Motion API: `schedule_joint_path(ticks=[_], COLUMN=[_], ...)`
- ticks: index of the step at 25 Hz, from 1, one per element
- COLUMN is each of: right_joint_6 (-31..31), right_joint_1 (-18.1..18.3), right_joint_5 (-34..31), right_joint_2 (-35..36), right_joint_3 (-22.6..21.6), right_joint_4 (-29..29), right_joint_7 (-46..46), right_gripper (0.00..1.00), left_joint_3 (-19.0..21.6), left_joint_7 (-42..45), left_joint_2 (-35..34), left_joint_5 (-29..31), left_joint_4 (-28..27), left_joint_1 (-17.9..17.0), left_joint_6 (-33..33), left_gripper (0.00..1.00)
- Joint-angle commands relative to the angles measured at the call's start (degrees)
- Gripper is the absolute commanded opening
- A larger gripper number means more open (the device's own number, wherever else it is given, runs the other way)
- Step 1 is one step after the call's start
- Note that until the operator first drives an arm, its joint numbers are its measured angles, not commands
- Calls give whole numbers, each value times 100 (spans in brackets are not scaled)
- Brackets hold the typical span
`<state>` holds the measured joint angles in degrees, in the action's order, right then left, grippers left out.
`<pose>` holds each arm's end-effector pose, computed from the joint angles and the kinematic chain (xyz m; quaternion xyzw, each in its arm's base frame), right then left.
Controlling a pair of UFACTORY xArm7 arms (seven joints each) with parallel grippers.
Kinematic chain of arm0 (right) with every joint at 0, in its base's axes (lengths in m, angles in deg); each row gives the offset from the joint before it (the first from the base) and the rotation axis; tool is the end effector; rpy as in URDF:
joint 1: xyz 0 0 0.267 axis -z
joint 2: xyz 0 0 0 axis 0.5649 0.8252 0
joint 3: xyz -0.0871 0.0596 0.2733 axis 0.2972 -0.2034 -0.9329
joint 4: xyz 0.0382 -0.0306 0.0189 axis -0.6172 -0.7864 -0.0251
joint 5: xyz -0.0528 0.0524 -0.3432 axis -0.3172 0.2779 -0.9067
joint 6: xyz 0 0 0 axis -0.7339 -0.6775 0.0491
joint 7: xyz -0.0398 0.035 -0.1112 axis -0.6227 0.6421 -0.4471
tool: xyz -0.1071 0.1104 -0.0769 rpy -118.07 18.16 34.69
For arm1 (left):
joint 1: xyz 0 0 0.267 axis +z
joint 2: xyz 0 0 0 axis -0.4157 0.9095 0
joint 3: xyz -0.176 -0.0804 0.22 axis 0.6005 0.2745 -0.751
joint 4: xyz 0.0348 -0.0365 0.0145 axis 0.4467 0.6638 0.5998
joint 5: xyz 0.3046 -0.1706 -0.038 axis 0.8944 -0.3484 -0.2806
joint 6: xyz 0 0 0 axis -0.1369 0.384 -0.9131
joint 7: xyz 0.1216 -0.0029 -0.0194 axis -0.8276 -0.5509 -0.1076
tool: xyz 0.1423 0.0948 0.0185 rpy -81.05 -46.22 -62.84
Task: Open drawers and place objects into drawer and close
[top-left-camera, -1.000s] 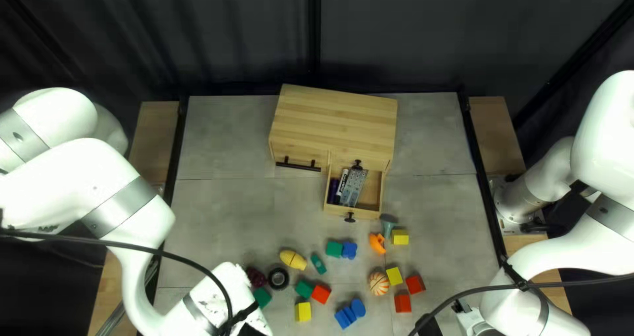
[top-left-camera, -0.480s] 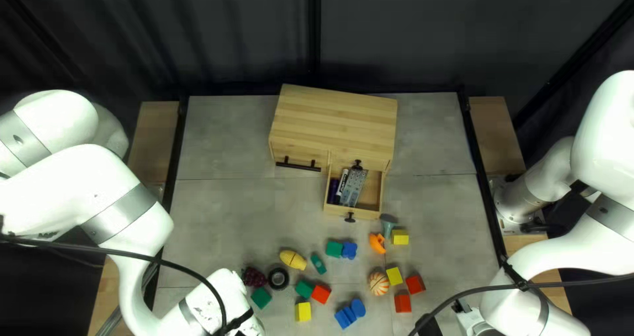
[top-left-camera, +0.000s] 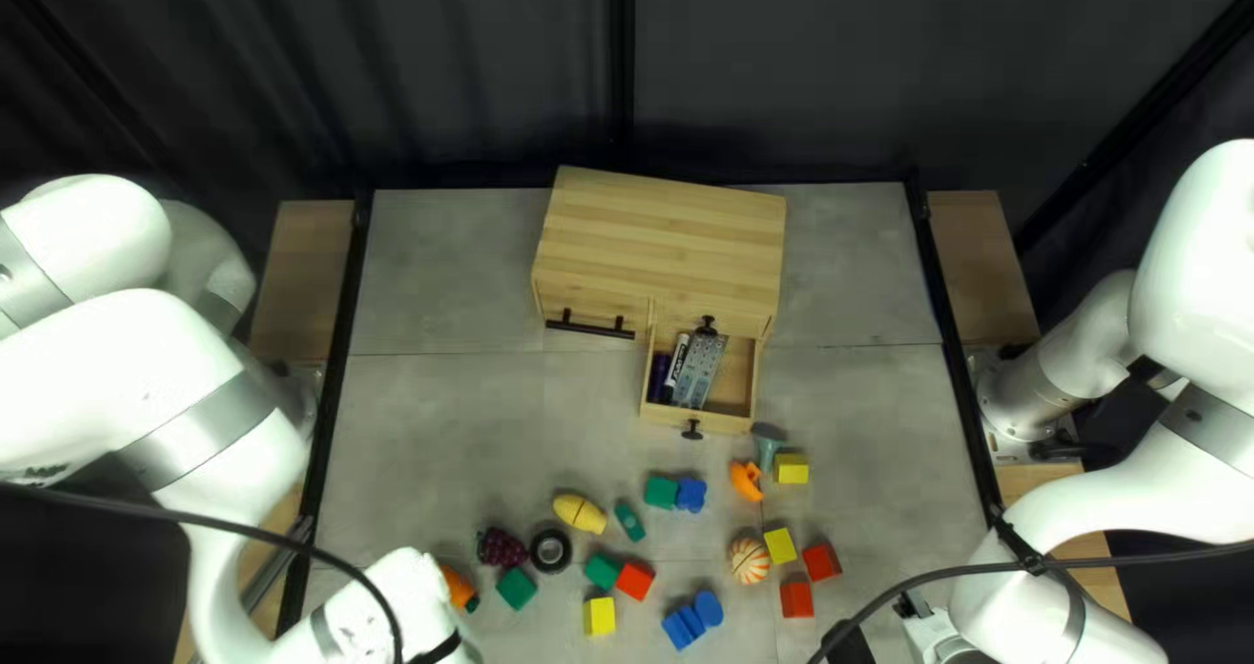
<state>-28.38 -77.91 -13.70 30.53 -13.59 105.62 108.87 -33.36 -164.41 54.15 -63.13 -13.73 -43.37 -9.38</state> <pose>0.2534 0.3203 0.1095 0.9759 0.1632 -0.0935 0.1108 0.2768 -0.3215 0.1152 0.2675 -0.9536 -0.1232 0.0631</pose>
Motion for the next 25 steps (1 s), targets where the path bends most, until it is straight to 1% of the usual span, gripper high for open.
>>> schedule_joint_path(ticks=[1,7,12,22,23,25], right_joint_6=[0,0,0,0,-5,-36], right_joint_1=[0,0,0,0,-36,-26], right_joint_5=[0,0,0,0,-143,-221], right_joint_2=[0,0,0,0,-17,-156], right_joint_3=[0,0,0,0,-19,-26], right_joint_4=[0,0,0,0,-36,-118], right_joint_7=[0,0,0,0,-54,-240], right_gripper=[100,100,100,100,100,100], left_joint_3=[123,261,221,221,221,221], left_joint_7=[71,104,169,169,169,169], left_joint_2=[-189,-648,-943,-943,-943,-943], left_joint_5=[-268,-728,-967,-967,-967,-967], left_joint_4=[227,769,1095,1095,1095,1095], left_joint_1=[-49,-73,-8,-8,-8,-8], left_joint_6=[101,362,590,590,590,590], left_gripper=[100,100,100,100,100,100])
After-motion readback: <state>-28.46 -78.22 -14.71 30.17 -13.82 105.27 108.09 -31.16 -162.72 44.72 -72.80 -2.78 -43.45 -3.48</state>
